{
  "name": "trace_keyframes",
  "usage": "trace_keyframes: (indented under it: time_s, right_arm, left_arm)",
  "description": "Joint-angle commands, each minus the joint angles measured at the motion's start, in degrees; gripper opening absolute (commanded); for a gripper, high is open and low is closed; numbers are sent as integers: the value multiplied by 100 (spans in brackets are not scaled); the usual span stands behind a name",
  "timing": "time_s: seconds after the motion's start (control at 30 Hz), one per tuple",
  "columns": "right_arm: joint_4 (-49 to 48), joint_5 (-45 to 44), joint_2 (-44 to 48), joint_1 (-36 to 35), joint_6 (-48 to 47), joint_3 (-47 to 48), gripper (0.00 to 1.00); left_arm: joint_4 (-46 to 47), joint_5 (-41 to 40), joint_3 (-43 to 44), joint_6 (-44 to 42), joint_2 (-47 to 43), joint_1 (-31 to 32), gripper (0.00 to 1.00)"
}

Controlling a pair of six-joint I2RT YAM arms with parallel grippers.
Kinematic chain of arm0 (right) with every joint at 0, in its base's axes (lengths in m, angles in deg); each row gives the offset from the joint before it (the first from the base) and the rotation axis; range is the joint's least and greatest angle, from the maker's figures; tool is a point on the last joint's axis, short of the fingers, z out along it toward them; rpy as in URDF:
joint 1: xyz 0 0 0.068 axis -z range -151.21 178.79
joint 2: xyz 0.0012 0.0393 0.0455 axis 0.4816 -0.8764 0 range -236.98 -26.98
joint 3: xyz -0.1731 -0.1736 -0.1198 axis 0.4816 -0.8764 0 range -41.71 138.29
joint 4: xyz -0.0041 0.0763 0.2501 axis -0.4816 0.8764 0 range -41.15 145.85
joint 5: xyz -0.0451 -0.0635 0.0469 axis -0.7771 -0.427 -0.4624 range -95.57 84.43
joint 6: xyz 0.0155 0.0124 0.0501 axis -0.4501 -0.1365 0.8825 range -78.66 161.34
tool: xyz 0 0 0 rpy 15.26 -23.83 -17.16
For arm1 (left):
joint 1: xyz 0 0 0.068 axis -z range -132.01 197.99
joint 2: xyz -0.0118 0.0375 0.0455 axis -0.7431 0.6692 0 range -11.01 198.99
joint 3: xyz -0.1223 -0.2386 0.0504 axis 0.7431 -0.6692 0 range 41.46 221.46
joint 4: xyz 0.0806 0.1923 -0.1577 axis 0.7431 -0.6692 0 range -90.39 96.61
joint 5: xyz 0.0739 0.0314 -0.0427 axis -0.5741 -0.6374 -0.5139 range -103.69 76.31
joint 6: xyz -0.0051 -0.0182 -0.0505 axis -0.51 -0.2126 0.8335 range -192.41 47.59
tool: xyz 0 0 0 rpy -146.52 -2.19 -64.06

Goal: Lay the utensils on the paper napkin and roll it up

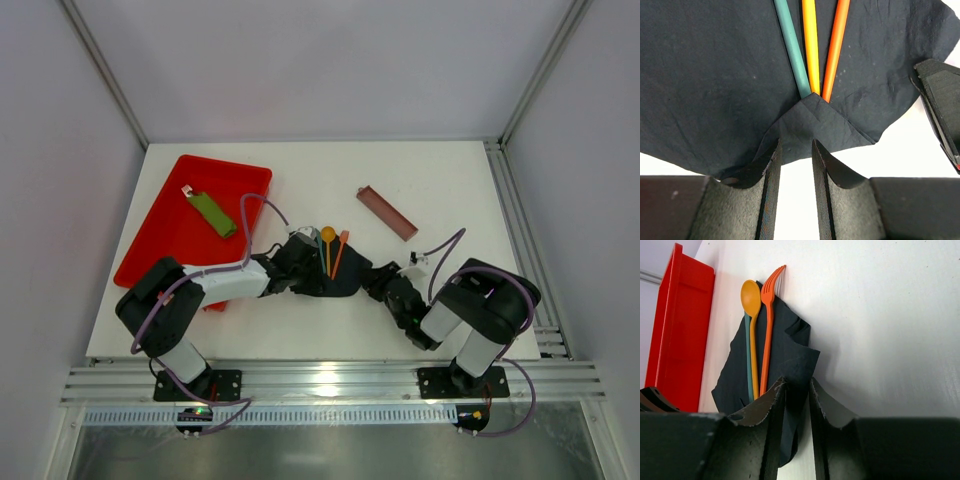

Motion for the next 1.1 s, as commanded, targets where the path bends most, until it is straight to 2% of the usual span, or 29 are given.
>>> trace_keyframes:
  time_s: [0.0, 0.3, 0.6, 0.77, 0.83, 1.07]
  right_arm:
    - [-480, -174, 14, 65, -116, -112, 27]
    - [-543, -51, 31, 171, -195, -183, 4]
    - [423, -156, 900, 179, -388, -534, 4]
    - [1758, -156, 1876, 153, -757, -298, 4]
    - [1918, -113, 2069, 135, -1074, -140, 4]
    - [2270, 476, 1895, 109, -1803, 484, 4]
  left_arm:
    - [31, 23, 4, 23, 53, -27, 30]
    - [250, 286, -93, 173, 53, -19, 31]
    - [409, 453, -49, 296, 96, 95, 31]
    - [540, 550, 4, 366, 211, 131, 31]
    - [549, 559, 30, 366, 254, 122, 31]
    - [470, 524, 223, 366, 387, 131, 32]
